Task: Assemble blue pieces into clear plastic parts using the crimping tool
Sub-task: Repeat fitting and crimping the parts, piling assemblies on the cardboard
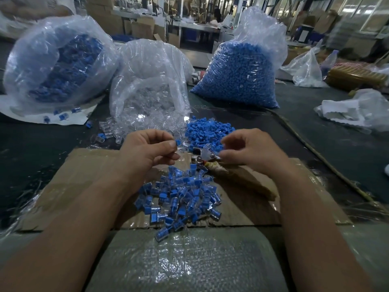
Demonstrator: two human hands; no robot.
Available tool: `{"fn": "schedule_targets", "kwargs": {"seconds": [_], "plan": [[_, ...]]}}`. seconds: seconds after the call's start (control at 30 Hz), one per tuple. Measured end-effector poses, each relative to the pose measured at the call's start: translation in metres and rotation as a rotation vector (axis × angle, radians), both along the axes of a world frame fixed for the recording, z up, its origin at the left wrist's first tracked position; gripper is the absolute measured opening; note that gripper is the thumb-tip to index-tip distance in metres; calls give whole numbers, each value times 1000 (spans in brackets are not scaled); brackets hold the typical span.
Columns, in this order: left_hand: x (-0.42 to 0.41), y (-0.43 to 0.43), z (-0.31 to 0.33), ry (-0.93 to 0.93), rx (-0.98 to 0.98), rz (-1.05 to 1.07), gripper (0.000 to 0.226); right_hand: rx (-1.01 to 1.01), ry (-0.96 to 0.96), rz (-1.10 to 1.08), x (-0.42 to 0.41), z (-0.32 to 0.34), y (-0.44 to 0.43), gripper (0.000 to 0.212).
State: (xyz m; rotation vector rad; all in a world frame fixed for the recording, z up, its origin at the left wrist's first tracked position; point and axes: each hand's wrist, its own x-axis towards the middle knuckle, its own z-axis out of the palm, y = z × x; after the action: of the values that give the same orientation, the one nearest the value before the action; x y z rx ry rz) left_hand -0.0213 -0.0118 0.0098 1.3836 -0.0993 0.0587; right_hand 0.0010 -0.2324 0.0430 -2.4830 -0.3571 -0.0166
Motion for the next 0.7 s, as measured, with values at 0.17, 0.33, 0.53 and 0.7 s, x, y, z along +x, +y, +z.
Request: {"fn": "schedule_targets", "kwargs": {"seconds": [0.17,0.33,0.53,0.7], "plan": [[0,1,1,-13,4,2,8,-216,284,-43,2,-1,-19,36],[1,0,1,-11,1,-3,6,-403,346,-41,4,-7,-10,69],[-1,0,1,-11,9,-1,5,-412,291,-68,0,-2,-2,30],[-1,1,0,-16,12,-13,5,-581,136,-106,0,-6,13,14]]}}
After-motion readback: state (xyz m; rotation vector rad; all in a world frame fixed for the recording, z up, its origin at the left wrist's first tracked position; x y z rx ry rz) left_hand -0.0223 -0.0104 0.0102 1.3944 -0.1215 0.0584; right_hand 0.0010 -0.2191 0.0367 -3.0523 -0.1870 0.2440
